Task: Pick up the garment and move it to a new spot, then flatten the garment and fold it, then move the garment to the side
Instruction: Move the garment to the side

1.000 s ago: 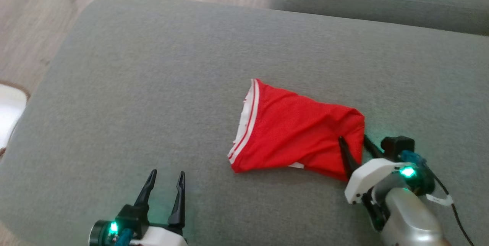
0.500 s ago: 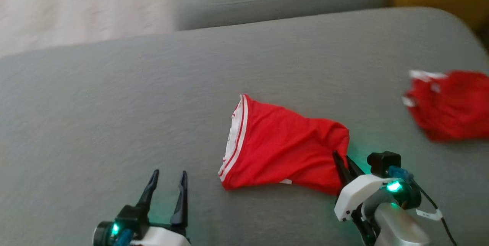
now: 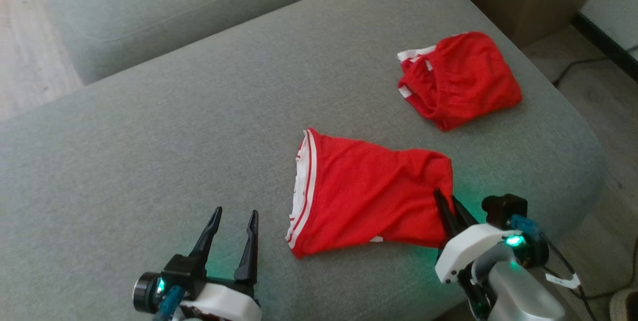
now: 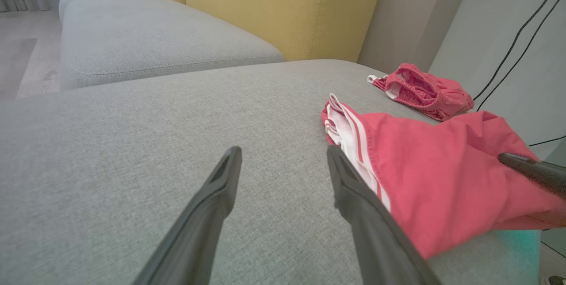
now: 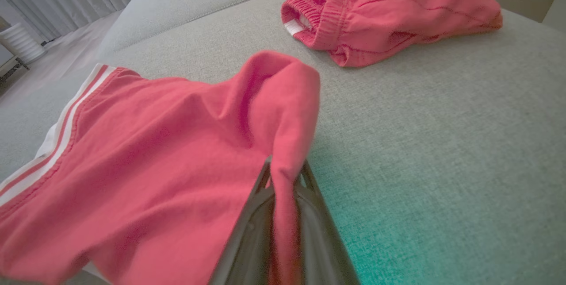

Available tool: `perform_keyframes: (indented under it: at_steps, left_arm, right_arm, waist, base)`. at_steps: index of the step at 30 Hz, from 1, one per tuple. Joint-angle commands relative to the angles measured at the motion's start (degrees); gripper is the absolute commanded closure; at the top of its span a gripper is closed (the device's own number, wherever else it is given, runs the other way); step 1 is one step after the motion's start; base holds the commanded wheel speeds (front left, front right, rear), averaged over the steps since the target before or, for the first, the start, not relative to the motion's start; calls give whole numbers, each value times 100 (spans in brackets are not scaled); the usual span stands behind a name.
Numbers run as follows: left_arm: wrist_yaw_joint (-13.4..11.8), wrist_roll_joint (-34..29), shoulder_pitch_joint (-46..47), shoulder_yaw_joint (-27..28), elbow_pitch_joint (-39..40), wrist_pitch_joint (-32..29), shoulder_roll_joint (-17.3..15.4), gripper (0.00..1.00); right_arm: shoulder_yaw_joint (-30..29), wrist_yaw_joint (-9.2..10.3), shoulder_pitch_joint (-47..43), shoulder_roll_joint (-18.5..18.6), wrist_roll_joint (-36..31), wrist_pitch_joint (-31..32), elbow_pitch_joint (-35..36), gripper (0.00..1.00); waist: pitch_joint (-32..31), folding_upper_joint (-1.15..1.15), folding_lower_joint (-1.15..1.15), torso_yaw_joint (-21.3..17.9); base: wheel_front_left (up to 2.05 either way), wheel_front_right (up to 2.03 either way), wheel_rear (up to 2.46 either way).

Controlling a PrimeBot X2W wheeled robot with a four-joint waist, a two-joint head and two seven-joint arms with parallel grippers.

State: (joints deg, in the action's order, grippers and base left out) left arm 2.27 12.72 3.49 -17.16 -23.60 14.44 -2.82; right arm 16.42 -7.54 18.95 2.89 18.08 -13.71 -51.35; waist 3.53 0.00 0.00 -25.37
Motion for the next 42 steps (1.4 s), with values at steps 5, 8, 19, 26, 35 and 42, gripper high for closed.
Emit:
perform_keyframes:
  at_steps: [5, 8, 19, 26, 35, 42]
  left_arm:
    - [19, -11, 135, 122, 86, 56, -6, 0]
    - [50, -125, 152, 92, 31, 56, -6, 0]
    - [158, -546, 326, 247, -52, 56, -6, 0]
    - [170, -666, 408, 435, -85, 56, -6, 0]
    - [75, -673, 373, 843, 10, 56, -6, 0]
    - [4, -646, 280, 1126, 136, 56, -6, 0]
  right_arm:
    - [77, 5, 528, -2, -281, -105, 293, 100]
    - [4, 5, 1025, 55, -526, -24, 283, 100]
    - [-1382, 5, 2893, 1319, -1666, 368, -552, 100]
    - [-2944, 5, 3183, 1702, -2679, 232, -817, 0]
    - [-3180, 5, 2901, 685, -2962, -120, -354, 0]
    - [-1948, 5, 1983, 103, -2257, -127, 777, 0]
  waist:
    - [132, 0, 0, -5]
    - [231, 0, 0, 125]
    - [680, 0, 0, 766]
    - [819, 0, 0, 970]
    - [693, 0, 0, 989]
    - [606, 0, 0, 1113]
  base:
    - [0, 0, 0]
    - [0, 0, 0]
    - [0, 0, 0]
    - [0, 0, 0]
    - [0, 0, 0]
    - [0, 0, 0]
